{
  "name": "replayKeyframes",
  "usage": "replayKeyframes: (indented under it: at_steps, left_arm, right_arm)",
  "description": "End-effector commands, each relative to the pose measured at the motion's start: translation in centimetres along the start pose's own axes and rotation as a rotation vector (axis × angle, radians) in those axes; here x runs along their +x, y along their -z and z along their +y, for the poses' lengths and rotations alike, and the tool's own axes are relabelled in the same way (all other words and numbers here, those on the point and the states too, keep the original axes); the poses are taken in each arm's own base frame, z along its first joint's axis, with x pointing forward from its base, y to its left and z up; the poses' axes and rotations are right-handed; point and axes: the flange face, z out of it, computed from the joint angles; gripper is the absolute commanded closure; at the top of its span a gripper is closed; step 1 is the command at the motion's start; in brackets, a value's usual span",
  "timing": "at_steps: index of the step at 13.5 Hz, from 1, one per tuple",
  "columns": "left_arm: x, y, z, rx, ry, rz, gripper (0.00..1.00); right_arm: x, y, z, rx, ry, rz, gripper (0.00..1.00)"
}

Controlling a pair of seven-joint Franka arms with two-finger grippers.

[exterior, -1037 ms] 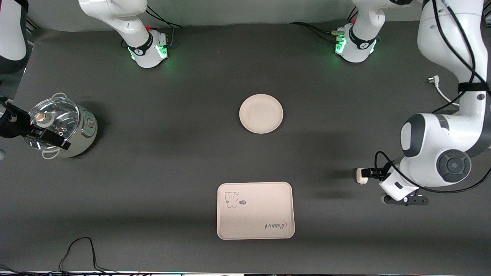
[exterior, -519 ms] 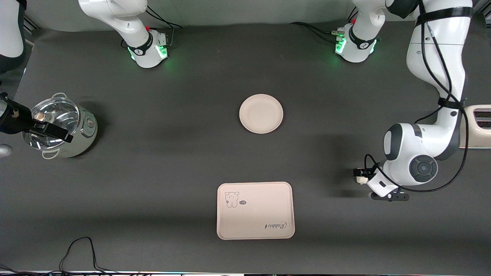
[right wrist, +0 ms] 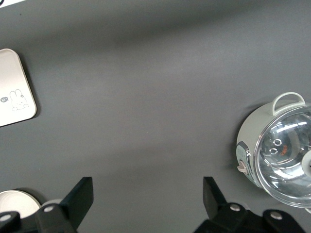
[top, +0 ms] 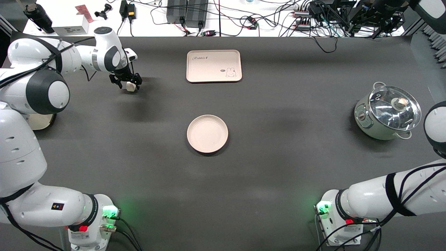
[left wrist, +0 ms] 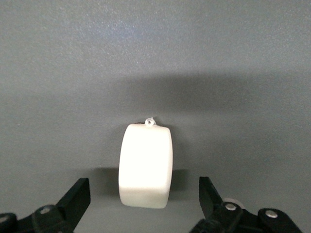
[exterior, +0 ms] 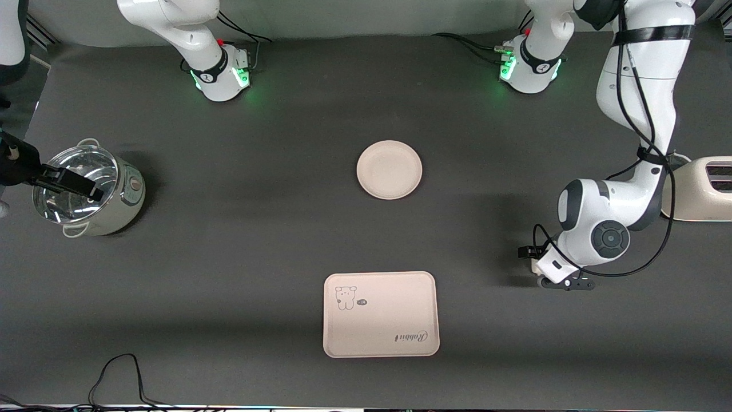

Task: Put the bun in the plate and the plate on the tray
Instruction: 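Lower the left gripper over the white bun and close on it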

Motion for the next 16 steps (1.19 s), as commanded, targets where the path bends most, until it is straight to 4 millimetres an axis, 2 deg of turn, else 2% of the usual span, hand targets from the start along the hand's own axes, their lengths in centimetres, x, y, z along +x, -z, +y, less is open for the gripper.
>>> replayKeyframes:
  at_steps: [1,3,5,6,8,9,13,16]
  left_arm:
    - [0.3,0.8,0.1,0.010,-0.018,0.027,0.00]
    - [0.7,0.5,0.0,0.009,-0.015,0.032,0.01]
    - [0.8,0.5,0.0,0.009,-0.015,0.033,0.18]
    - [0.8,0.4,-0.1,0.009,-0.015,0.032,0.33]
    - [1.0,0.8,-0.3,0.008,-0.011,0.039,0.71]
    - [1.1,0.9,-0.2,0.007,-0.012,0.041,0.81]
    - [1.1,1.8,-0.3,0.007,-0.010,0.041,0.83]
    - [0.7,5.5,-0.2,0.008,-0.009,0.047,0.83]
  right_arm:
    - [-0.4,0.0,0.1,0.017,0.014,0.020,0.00]
    - [-0.4,-0.1,0.1,0.018,0.015,0.022,0.00]
    - [-0.5,-0.4,-0.2,0.018,0.018,0.014,0.00]
    - [-0.6,-0.7,-0.1,0.018,0.017,0.009,0.00]
    - [-0.5,-0.7,-0.1,0.009,0.024,0.012,0.00]
    - [-0.5,-0.8,-0.1,0.006,0.024,0.008,0.00]
    - [0.3,-0.6,-0.2,0.005,0.028,0.056,0.00]
    - [0.8,-1.8,0.0,-0.006,0.031,0.052,0.00]
